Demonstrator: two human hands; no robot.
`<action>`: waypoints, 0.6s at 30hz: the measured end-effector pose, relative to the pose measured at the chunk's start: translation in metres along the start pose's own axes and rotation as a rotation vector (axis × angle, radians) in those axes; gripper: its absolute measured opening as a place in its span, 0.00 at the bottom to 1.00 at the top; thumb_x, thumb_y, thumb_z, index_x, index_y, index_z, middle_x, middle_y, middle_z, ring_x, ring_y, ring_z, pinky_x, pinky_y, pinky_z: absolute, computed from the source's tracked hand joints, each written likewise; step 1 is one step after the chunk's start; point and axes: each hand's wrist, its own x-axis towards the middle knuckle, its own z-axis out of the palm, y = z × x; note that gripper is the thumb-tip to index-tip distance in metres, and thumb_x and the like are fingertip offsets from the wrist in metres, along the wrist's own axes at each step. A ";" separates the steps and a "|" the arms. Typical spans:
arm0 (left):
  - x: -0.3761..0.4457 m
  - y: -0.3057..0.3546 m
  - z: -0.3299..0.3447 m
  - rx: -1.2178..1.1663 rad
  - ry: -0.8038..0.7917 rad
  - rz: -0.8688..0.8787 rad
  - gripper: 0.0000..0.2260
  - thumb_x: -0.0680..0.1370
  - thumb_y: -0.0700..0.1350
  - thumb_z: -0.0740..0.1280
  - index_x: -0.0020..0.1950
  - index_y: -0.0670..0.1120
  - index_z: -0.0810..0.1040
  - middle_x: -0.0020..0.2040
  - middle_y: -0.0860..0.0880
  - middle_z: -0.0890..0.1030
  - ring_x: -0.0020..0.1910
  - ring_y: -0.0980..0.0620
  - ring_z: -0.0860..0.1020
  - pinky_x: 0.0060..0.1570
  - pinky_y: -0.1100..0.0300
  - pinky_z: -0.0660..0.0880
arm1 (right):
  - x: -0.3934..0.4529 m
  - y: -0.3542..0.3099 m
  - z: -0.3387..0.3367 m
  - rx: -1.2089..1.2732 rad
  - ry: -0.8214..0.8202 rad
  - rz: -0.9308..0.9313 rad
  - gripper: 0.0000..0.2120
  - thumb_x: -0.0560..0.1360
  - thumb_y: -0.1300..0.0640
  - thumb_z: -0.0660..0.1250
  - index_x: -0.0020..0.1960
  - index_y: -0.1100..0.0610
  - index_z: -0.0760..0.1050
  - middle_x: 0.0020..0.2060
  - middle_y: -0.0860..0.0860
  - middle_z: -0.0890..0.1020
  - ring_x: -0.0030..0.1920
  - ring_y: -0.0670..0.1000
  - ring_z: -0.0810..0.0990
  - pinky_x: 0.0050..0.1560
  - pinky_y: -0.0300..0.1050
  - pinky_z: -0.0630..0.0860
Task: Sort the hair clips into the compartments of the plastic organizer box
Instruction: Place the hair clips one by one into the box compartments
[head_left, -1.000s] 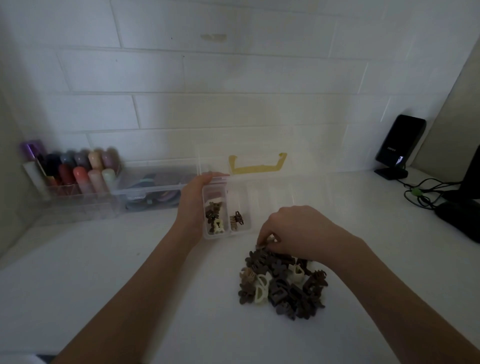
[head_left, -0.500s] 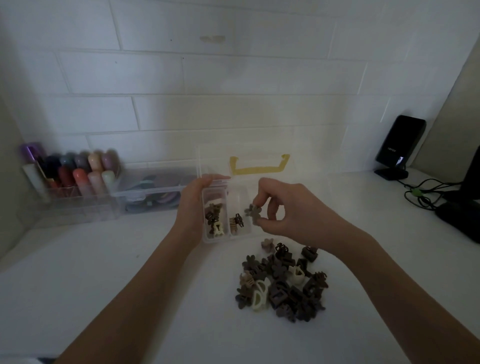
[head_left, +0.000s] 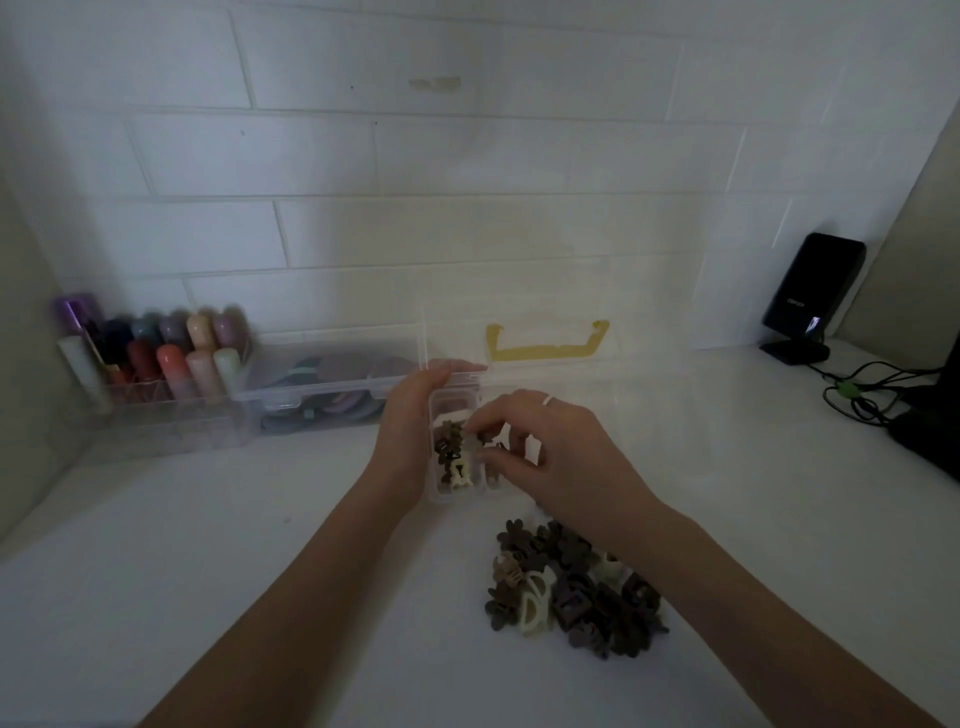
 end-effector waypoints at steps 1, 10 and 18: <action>0.001 -0.001 0.000 0.003 -0.001 0.011 0.12 0.70 0.52 0.60 0.41 0.52 0.83 0.47 0.43 0.80 0.50 0.43 0.77 0.53 0.47 0.71 | 0.000 0.000 0.003 0.006 0.026 -0.002 0.10 0.73 0.60 0.70 0.52 0.50 0.77 0.43 0.42 0.77 0.37 0.44 0.75 0.39 0.32 0.71; 0.005 -0.005 -0.001 0.014 -0.016 0.065 0.13 0.70 0.53 0.62 0.44 0.49 0.83 0.49 0.40 0.80 0.53 0.40 0.78 0.55 0.46 0.71 | 0.007 -0.004 0.016 -0.239 0.138 -0.047 0.11 0.72 0.59 0.69 0.49 0.47 0.72 0.48 0.42 0.78 0.46 0.43 0.73 0.33 0.32 0.69; 0.004 -0.006 0.002 0.035 -0.016 0.089 0.15 0.68 0.54 0.62 0.45 0.47 0.83 0.48 0.40 0.80 0.51 0.43 0.78 0.50 0.52 0.73 | 0.006 -0.001 0.033 -0.564 0.170 -0.126 0.11 0.66 0.63 0.73 0.47 0.53 0.81 0.45 0.49 0.81 0.44 0.50 0.74 0.35 0.38 0.67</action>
